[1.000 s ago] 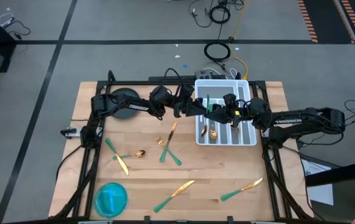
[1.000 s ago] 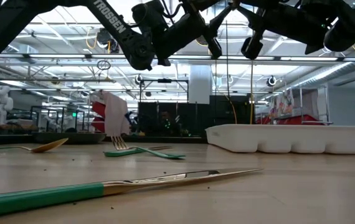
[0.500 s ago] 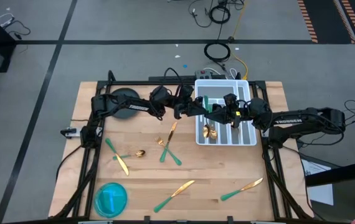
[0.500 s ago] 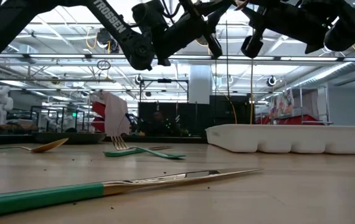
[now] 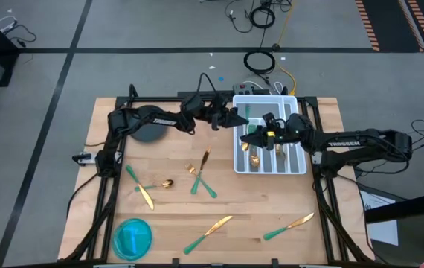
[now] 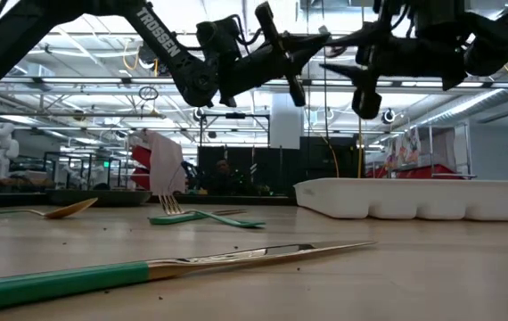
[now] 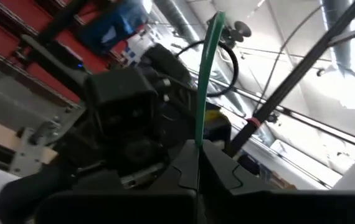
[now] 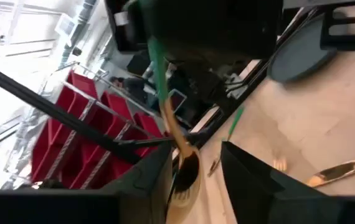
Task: Sort silverware
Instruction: Put the bottom green spoon into the silverware tray
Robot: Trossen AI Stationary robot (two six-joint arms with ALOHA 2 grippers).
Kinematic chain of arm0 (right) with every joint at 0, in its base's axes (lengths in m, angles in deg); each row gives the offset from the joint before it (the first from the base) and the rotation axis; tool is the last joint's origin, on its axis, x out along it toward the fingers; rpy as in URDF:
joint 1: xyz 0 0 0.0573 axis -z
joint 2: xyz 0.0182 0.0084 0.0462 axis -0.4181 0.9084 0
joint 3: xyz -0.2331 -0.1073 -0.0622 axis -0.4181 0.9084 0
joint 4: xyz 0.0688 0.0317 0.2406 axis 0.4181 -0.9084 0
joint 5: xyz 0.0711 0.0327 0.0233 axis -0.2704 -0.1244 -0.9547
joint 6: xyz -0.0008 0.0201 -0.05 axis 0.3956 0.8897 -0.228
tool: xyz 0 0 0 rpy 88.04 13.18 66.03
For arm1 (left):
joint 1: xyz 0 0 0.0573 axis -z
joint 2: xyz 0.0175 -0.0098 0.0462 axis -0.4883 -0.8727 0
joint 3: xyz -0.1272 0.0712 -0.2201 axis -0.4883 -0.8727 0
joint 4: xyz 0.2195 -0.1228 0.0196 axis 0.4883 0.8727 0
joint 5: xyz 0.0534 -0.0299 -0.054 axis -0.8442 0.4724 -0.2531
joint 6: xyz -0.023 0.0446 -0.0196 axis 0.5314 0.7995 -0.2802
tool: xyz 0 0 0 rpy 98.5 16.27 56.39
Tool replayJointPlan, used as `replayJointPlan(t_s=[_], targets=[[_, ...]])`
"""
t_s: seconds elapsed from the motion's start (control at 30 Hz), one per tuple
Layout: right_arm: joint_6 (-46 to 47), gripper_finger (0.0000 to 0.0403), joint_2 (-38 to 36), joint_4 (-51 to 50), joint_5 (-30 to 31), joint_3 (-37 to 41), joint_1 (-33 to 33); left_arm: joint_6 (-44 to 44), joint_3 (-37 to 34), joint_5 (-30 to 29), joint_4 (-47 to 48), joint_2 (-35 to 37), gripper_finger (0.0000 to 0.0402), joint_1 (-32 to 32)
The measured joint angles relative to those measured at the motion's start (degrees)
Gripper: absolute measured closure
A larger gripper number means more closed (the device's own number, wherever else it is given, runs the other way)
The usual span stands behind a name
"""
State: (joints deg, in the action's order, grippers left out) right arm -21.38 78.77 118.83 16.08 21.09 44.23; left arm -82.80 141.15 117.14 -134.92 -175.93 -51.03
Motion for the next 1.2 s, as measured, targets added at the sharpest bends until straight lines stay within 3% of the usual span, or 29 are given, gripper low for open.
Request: replayJointPlan(t_s=[0.4,0.5,0.67,0.87,1.03,1.2], targets=[[-3.99,0.0262,-8.67,-8.24,0.30,0.09,7.66,3.64,0.04,-0.07,11.74,0.07,0.0400,-3.00],[-5.21,0.0262,-13.89,-19.43,0.27,0.07,9.08,5.93,0.04,-1.94,18.22,0.07,0.0400,-2.74],[-7.21,0.0261,-25.32,-38.27,5.84,0.09,9.52,7.03,0.04,-6.97,26.57,0.07,0.0400,-0.77],[-8.42,0.0261,-37.61,-56.34,7.61,-4.24,7.84,7.41,0.05,-10.44,29.31,1.42,0.0400,2.31],[-12.93,0.0261,-41.70,-76.59,9.56,-14.53,5.21,8.62,0.15,-14.26,31.04,1.55,0.0400,4.68],[-16.14,0.0261,-42.55,-83.64,14.04,-21.10,4.62,14.53,0.08,-24.49,39.34,1.42,0.0400,5.22]])
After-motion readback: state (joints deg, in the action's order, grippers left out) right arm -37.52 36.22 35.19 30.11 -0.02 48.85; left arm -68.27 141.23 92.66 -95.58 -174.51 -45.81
